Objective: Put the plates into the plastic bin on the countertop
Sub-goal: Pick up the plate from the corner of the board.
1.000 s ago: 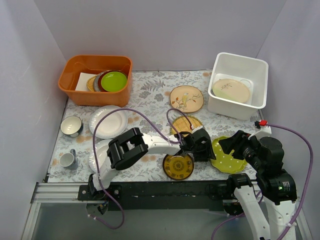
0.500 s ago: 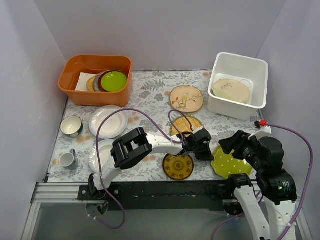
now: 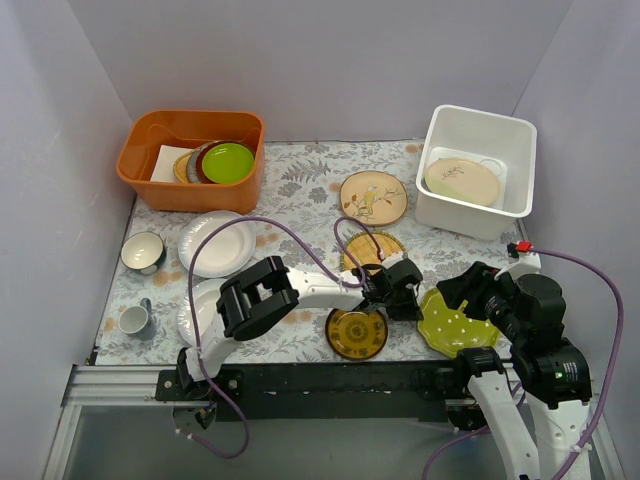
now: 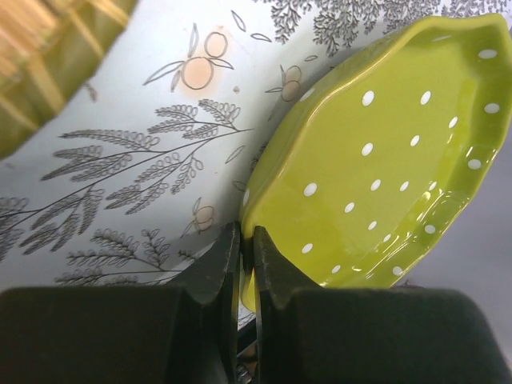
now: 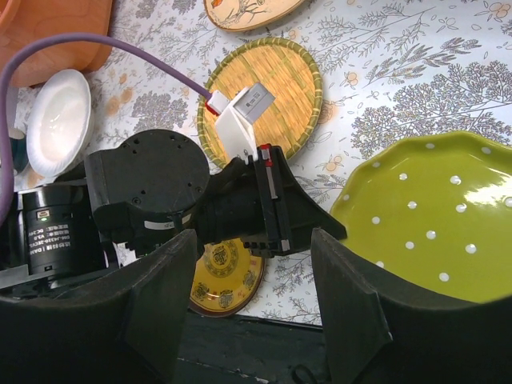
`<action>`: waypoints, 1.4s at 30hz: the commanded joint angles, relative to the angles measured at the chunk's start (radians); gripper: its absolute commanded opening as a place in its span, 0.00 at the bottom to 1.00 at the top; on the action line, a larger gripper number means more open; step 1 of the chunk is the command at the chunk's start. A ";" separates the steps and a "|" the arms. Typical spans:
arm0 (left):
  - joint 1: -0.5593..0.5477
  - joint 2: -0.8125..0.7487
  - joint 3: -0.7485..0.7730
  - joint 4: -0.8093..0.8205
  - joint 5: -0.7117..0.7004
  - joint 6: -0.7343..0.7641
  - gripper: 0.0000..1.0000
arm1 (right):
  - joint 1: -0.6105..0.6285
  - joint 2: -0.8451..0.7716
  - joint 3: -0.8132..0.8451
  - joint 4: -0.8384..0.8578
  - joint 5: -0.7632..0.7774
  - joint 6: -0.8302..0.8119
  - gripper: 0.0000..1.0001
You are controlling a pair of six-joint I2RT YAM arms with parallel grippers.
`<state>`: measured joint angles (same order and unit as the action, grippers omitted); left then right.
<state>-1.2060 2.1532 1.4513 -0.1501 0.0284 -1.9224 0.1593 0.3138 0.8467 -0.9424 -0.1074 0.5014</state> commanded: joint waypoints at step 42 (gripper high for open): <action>0.121 -0.622 -0.086 -0.313 -0.240 0.135 0.00 | 0.006 0.001 -0.017 0.051 -0.006 -0.043 0.98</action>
<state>-1.0981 1.6894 1.3647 -0.5304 -0.1898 -1.7592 0.1593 0.3084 0.8345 -0.9401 -0.1081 0.4721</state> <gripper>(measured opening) 0.054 0.982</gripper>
